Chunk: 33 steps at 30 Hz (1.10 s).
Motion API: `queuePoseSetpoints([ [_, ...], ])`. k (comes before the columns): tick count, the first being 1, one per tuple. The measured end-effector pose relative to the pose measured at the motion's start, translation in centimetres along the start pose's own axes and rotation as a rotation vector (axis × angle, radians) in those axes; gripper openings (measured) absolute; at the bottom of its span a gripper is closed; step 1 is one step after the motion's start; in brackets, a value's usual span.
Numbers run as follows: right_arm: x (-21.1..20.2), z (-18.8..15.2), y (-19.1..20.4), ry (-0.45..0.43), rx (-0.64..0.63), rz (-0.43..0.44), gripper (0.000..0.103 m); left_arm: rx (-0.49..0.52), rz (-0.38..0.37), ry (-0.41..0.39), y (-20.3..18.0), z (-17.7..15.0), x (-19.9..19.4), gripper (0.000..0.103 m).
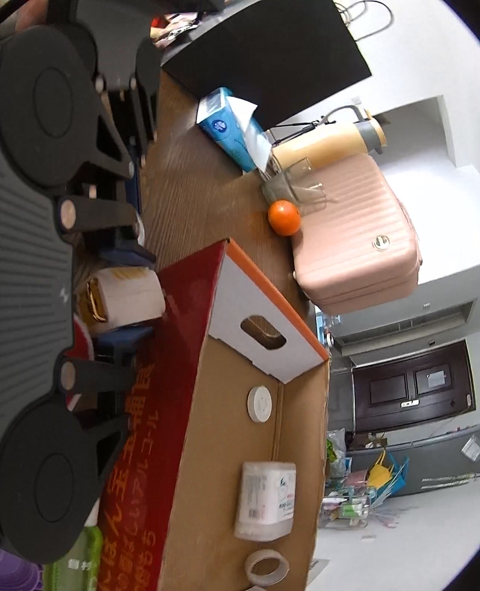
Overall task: Organize rigid objects
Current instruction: 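Grasp the second white bottle cap with the left gripper while the right gripper grasps the cream cube, then carry the white cap with the left gripper over the box while the right gripper carries the cream cube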
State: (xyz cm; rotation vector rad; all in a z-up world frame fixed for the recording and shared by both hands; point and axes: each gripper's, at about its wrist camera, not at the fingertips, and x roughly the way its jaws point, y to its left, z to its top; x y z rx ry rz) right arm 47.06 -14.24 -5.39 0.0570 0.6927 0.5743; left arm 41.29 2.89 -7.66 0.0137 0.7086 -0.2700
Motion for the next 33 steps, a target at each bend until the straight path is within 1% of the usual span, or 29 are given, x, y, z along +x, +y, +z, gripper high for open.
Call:
queuePoseSetpoints([
  [3, 0.4, 0.0, 1.5, -0.001, -0.078, -0.033, 0.033, -0.047, 0.045, -0.027, 1.1, -0.6, -2.5, 0.040],
  [6, 0.0, -0.2, 2.7, -0.001, -0.106, -0.047, 0.031, -0.118, 0.080, -0.067, 2.3, -1.4, -5.7, 0.040],
  [9, -2.3, -1.0, 4.1, -0.031, -0.131, -0.042, 0.031, -0.157, 0.114, -0.114, 2.3, -2.3, -8.9, 0.040],
  [11, -4.5, -1.8, 4.9, -0.063, -0.158, -0.066, 0.031, -0.159, 0.130, -0.145, 1.7, -2.8, -10.8, 0.040],
  [13, -7.1, -3.0, 5.4, -0.112, -0.185, -0.105, 0.031, -0.166, 0.114, -0.170, 0.8, -3.5, -12.4, 0.040],
  [16, -11.8, -5.0, 5.5, -0.174, -0.137, -0.160, 0.031, -0.162, 0.100, -0.203, -1.0, -4.7, -14.1, 0.040],
  [17, -13.7, -6.0, 5.7, -0.203, -0.140, -0.198, 0.031, -0.159, 0.094, -0.219, -1.7, -5.0, -14.7, 0.040],
  [19, -16.8, -7.8, 6.0, -0.235, -0.135, -0.268, 0.031, -0.135, 0.082, -0.240, -3.3, -5.8, -15.9, 0.040],
  [20, -18.8, -8.9, 6.0, -0.256, -0.113, -0.298, 0.031, -0.119, 0.075, -0.253, -4.2, -6.1, -16.6, 0.040],
  [23, -23.4, -12.1, 6.1, -0.302, -0.075, -0.366, 0.031, -0.063, 0.042, -0.281, -6.7, -7.2, -18.5, 0.040],
  [25, -25.7, -14.5, 6.3, -0.319, -0.072, -0.444, 0.031, -0.039, 0.027, -0.302, -8.1, -7.9, -19.6, 0.040],
  [26, -26.7, -15.6, 6.2, -0.324, -0.054, -0.470, 0.031, -0.030, 0.017, -0.308, -8.7, -8.3, -20.1, 0.041],
  [29, -29.4, -17.8, 5.7, -0.343, 0.024, -0.479, 0.031, -0.009, -0.005, -0.316, -10.1, -9.1, -21.3, 0.041],
  [33, -30.8, -18.8, 5.9, -0.370, -0.009, -0.520, 0.031, 0.001, -0.012, -0.337, -11.1, -9.5, -22.4, 0.041],
])
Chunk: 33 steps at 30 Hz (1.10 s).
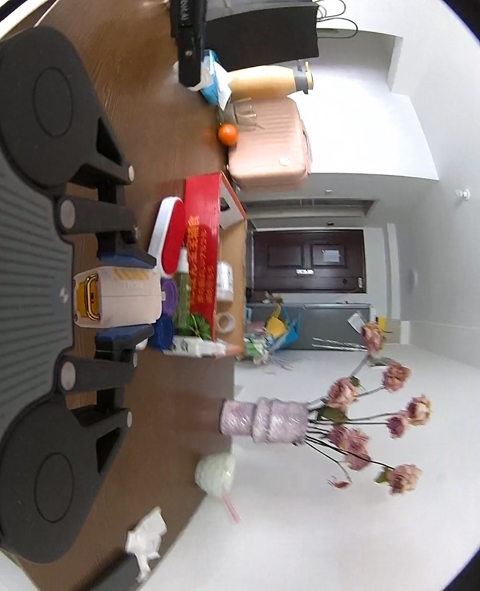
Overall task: Organize rigid objects
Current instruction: 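Carry the white cap with the left gripper over the box while the right gripper carries the cream cube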
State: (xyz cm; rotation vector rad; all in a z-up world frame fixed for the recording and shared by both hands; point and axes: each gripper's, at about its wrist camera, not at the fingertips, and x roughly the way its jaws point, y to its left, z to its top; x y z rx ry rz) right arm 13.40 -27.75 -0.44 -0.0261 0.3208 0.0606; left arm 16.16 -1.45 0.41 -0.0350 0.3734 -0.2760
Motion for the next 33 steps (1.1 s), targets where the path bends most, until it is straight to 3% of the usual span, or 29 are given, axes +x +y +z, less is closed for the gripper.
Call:
queuePoseSetpoints([
  [8, 0.5, -0.3, 0.1, -0.003, 0.006, 0.008, 0.031, -0.006, 0.014, 0.000, 0.3, 0.2, 0.6, 0.041],
  [15, 4.8, 1.3, -0.4, 0.019, -0.044, -0.004, 0.031, 0.004, 0.009, -0.012, 1.7, 3.3, 5.0, 0.041],
  [20, 9.4, 5.9, -1.8, -0.006, -0.045, 0.048, 0.031, -0.022, -0.022, -0.008, 4.1, 8.3, 11.8, 0.041],
  [25, 16.8, 11.2, -3.2, -0.002, -0.056, 0.082, 0.031, -0.033, -0.023, 0.009, 5.8, 12.9, 19.7, 0.041],
  [28, 22.3, 13.6, -4.0, 0.055, -0.045, 0.107, 0.031, -0.063, -0.027, 0.054, 6.8, 14.9, 25.0, 0.041],
  [33, 33.7, 16.7, -5.2, 0.216, 0.011, 0.126, 0.031, -0.097, -0.025, 0.203, 8.0, 16.5, 34.7, 0.041],
])
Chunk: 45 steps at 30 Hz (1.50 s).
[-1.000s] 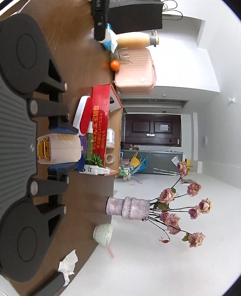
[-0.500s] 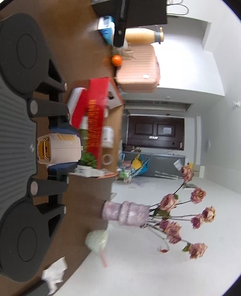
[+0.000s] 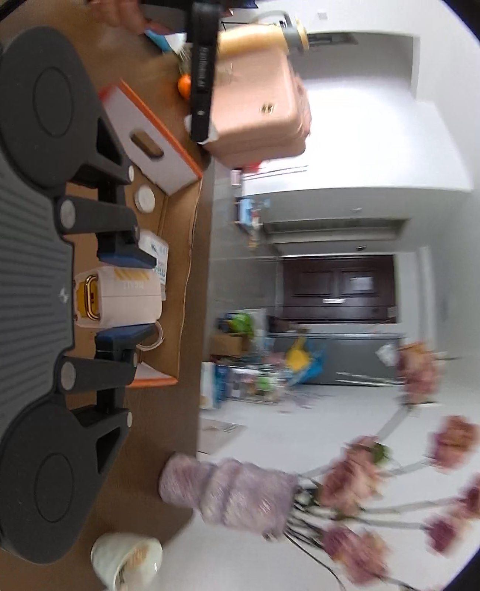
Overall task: Organize rigid objects
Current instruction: 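Carry the white cap with the left gripper over the box while the right gripper carries the cream cube, then lower the white cap and cream cube into the box and open both grippers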
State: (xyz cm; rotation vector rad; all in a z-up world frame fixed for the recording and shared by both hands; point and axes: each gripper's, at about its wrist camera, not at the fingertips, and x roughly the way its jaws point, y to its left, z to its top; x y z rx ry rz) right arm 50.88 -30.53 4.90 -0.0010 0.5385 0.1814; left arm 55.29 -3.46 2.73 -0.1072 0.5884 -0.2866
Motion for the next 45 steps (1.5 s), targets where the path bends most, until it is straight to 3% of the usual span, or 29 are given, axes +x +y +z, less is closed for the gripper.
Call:
queuePoseSetpoints([
  [5, 10.3, 1.8, -0.8, 0.186, 0.017, -0.089, 0.031, -0.054, 0.022, 0.209, 1.2, 1.2, 9.6, 0.041],
  [9, 14.5, 1.8, -0.7, 0.276, -0.005, -0.146, 0.031, -0.056, 0.042, 0.292, 1.4, 1.3, 13.7, 0.041],
  [13, 15.9, 0.8, -0.8, 0.315, -0.023, -0.190, 0.031, -0.035, 0.085, 0.317, 1.3, 1.2, 15.2, 0.041],
  [16, 15.9, 0.8, -0.7, 0.339, -0.046, -0.194, 0.035, -0.031, 0.071, 0.326, 1.2, 1.2, 15.2, 0.054],
  [20, 14.3, 1.8, -0.5, 0.319, -0.061, -0.181, 0.057, -0.013, 0.081, 0.332, 1.0, 1.3, 14.4, 0.074],
  [22, 13.2, 2.2, -0.4, 0.299, -0.038, -0.173, 0.065, -0.025, 0.081, 0.343, 0.6, 1.6, 14.2, 0.075],
  [28, 9.4, 3.4, 0.2, 0.284, -0.013, -0.147, 0.067, -0.006, 0.110, 0.315, -0.8, 2.8, 10.2, 0.081],
  [35, 2.1, 4.7, 0.5, 0.171, 0.007, -0.107, 0.077, 0.036, 0.155, 0.172, -2.1, 3.4, 2.1, 0.093],
  [37, 0.0, 4.6, 0.7, 0.137, 0.033, -0.079, 0.086, 0.050, 0.169, 0.125, -2.2, 3.1, -0.2, 0.097],
  [45, -8.1, 1.6, 1.5, 0.011, 0.080, -0.075, 0.088, 0.105, 0.171, -0.048, -4.1, -0.7, -8.6, 0.103],
])
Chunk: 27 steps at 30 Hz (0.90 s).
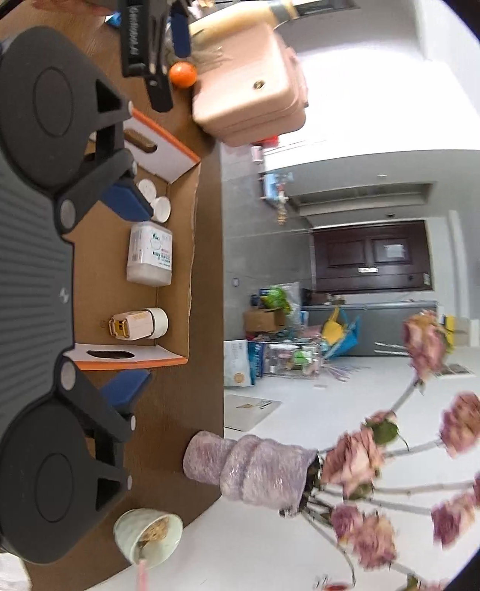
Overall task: Organize rigid objects
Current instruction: 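Lower the white cap and cream cube into the box and open both grippers, then withdraw both grippers from the box back over the table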
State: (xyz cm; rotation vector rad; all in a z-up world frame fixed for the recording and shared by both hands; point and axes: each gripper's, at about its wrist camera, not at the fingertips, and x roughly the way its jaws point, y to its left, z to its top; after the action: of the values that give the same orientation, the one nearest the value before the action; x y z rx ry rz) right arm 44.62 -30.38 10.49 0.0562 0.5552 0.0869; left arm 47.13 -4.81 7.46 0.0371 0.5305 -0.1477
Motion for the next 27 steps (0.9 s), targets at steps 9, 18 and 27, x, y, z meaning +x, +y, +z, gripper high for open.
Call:
queuePoseSetpoints([
  [9, -9.5, -8.8, 0.3, -0.265, 0.000, -0.052, 0.095, 0.042, 0.024, -0.221, -0.9, -7.3, -9.6, 0.103],
  [18, -16.7, -18.3, 1.9, -0.309, 0.041, -0.026, 0.099, 0.009, -0.007, -0.305, -0.7, -15.6, -17.7, 0.103],
  [27, -22.3, -26.9, 4.5, -0.288, 0.011, 0.013, 0.100, 0.045, -0.041, -0.319, 0.7, -24.9, -25.0, 0.103],
])
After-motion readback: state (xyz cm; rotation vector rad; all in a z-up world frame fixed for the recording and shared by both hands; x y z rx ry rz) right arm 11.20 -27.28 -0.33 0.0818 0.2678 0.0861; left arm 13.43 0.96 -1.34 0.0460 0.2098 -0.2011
